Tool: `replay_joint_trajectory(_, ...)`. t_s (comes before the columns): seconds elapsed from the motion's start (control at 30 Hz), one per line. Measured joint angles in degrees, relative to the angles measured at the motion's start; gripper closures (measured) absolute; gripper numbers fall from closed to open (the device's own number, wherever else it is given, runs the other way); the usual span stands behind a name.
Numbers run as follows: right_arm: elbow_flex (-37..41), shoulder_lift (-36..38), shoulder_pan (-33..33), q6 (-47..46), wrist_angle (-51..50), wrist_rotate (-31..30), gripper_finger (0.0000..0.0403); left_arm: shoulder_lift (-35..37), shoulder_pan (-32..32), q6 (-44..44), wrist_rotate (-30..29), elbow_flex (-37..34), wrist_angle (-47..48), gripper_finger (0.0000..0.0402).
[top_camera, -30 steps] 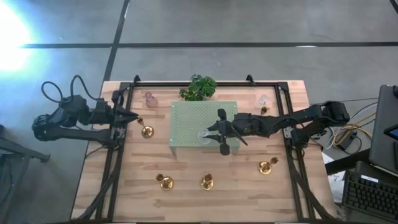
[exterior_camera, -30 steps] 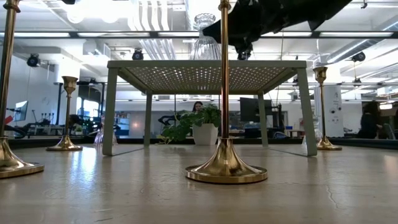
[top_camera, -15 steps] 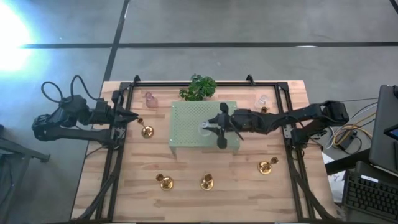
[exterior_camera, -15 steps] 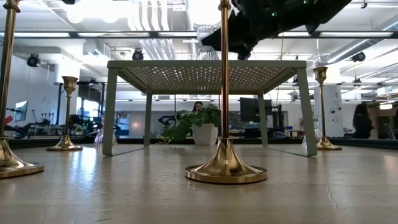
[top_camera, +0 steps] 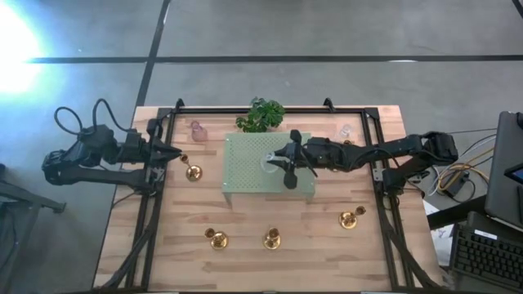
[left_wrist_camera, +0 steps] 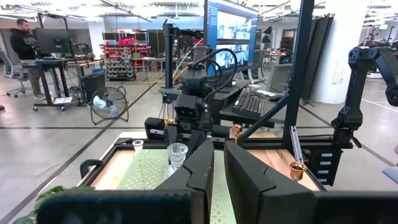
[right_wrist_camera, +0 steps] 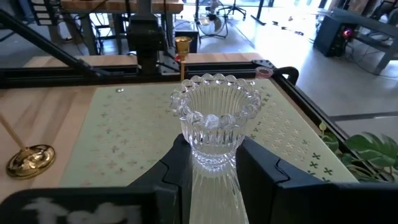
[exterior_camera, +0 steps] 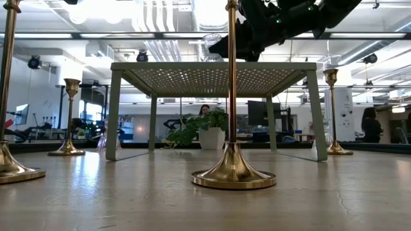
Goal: Pick & Place candle stick holders
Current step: Put the transparent candle holder on the shelf
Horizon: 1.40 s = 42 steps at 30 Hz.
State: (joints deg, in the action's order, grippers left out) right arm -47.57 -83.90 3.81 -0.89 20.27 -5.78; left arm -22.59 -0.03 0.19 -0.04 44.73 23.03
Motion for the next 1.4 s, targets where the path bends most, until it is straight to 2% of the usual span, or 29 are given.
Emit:
replay_joint_trajectory(0.27, 0.0, 0.0, -0.3, -2.7, -0.6, 5.8, 0.0317, 0.0, 0.0, 0.0, 0.0, 0.0, 0.0, 0.0356)
replay_joint_trajectory(0.57, 0.0, 0.3, -1.4, -4.7, -1.8, 9.3, 0.0317, 0.0, 0.0, 0.0, 0.0, 0.0, 0.0, 0.0356)
replay_joint_trajectory(1.0, 0.4, 0.5, -2.2, -4.7, -2.7, 10.4, 0.0316, 0.0, 0.0, 0.0, 0.0, 0.0, 0.0, 0.0356)
replay_joint_trajectory(1.23, 0.6, 0.4, -2.2, -5.9, -3.5, 10.4, 0.0236, 0.0, 0.0, 0.0, 0.0, 0.0, 0.0, 0.0356)
replay_joint_trajectory(1.4, 0.7, 0.5, -2.1, -5.8, -4.0, 10.3, 0.0206, 0.0, 0.0, 0.0, 0.0, 0.0, 0.0, 0.0356)
